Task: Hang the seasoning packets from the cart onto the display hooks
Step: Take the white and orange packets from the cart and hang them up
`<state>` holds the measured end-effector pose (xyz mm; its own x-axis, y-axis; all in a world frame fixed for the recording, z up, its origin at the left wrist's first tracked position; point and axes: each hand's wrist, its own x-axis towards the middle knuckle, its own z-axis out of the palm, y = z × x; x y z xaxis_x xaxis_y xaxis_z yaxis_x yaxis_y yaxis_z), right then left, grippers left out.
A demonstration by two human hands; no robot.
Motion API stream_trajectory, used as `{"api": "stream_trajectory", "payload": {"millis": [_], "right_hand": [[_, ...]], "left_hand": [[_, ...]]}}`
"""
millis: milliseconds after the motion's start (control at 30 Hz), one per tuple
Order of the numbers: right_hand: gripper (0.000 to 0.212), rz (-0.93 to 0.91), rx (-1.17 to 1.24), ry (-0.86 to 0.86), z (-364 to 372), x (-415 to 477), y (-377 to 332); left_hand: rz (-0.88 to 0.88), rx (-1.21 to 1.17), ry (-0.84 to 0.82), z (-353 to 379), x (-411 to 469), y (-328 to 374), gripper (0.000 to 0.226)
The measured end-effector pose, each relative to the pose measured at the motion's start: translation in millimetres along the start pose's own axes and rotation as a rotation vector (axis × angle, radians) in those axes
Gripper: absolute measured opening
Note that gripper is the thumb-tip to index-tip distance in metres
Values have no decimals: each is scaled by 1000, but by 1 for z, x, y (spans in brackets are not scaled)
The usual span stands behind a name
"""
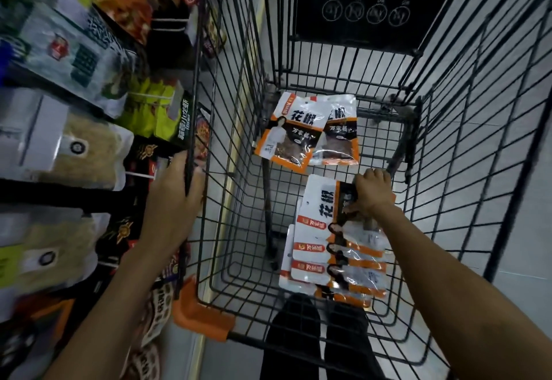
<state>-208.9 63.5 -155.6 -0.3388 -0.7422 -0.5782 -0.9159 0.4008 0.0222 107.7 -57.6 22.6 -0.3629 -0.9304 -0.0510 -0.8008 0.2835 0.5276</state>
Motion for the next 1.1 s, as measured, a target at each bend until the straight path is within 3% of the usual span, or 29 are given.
{"api": "stream_trajectory", "payload": {"millis": [100,200,367,433,533,600,733,833,967,1100], "right_hand": [[50,38,312,-45,-11,-15,2],[40,84,539,-14,-30,-40,2],[22,196,1189,200,-79,-88,-5],[7,206,1488,166,-99,-111,-14],[13,168,1881,-15,-121,-138,-36],[19,145,1975,-119,-124,-146,-53],[15,117,1920,-183,-109,-140,-80],[19,117,1761,-143,-85,-123,-79],[35,169,1046,61,-36,-86,-50],[76,2,404,-85,11,-59,-30]], "left_hand": [[5,20,-22,-5,0,2,25],[-1,76,-52,-15,-2,11,29],[220,224,184,-24,-6,42,29],[121,26,120,-12,-9,60,34],[-191,-454,-208,11,-13,87,48],[-348,-730,-384,25,-17,86,38],[-580,-897,-435,37,-25,56,22],[-614,-758,-343,47,-26,38,21],[-634,-633,-219,56,-19,28,23],[-594,-631,-225,59,-10,24,19]]}}
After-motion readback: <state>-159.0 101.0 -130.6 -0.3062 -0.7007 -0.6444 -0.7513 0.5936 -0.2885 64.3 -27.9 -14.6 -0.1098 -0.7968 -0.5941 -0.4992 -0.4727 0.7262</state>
